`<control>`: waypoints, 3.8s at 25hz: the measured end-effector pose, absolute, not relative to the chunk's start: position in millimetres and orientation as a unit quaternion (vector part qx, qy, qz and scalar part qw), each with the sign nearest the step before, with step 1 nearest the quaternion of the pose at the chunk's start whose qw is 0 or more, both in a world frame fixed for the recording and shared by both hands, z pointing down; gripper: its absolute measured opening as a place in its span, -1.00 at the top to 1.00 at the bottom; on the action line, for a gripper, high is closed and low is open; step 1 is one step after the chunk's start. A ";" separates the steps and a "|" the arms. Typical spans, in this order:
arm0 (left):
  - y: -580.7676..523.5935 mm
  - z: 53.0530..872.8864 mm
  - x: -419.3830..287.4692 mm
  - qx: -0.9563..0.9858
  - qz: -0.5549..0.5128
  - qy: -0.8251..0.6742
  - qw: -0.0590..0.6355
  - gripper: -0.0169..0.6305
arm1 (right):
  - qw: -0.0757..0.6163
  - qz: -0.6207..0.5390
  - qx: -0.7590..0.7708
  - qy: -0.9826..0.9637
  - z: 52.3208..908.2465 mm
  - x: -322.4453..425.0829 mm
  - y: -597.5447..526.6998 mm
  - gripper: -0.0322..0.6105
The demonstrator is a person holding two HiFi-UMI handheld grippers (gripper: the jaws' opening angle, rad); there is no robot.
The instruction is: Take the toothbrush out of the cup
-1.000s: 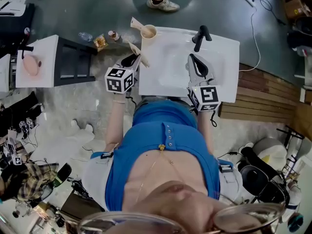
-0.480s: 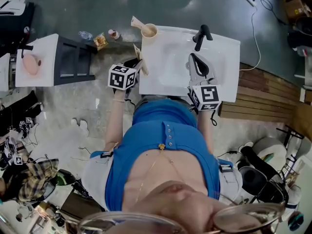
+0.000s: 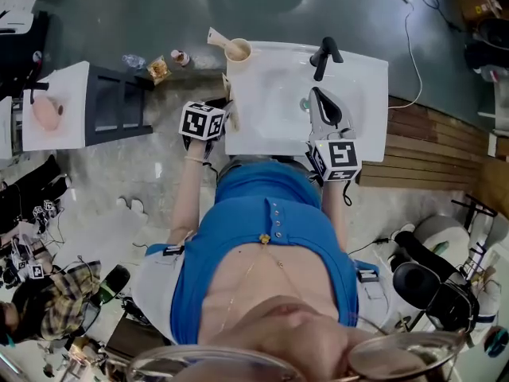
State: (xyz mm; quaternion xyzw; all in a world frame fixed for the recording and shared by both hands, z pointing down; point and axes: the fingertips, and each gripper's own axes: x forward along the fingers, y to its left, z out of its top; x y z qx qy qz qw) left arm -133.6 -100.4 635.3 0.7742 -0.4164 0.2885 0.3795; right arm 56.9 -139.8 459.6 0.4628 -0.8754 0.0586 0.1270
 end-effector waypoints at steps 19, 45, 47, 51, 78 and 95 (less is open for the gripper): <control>-117.4 690.3 -129.4 0.744 0.243 -0.428 0.452 0.77 | 0.136 0.071 0.507 -0.848 466.9 81.3 -134.5 0.89; -121.9 716.1 -123.0 0.727 0.238 -0.453 0.458 0.52 | 0.143 0.078 0.510 -0.845 473.0 79.4 -133.6 0.89; -121.5 714.0 -122.6 0.730 0.236 -0.451 0.455 0.50 | 0.144 0.078 0.508 -0.846 473.5 78.0 -133.5 0.89; -121.7 709.7 -121.9 0.733 0.228 -0.452 0.453 0.45 | 0.145 0.077 0.503 -0.849 475.4 75.1 -134.4 0.89; -131.1 648.6 -131.4 0.756 0.169 -0.490 0.400 0.95 | 0.162 0.073 0.439 -0.881 485.4 25.1 -153.0 0.89; -137.5 562.0 -139.8 0.805 0.101 -0.496 0.309 0.95 | 0.172 0.061 0.380 -0.907 488.5 -30.7 -163.7 0.89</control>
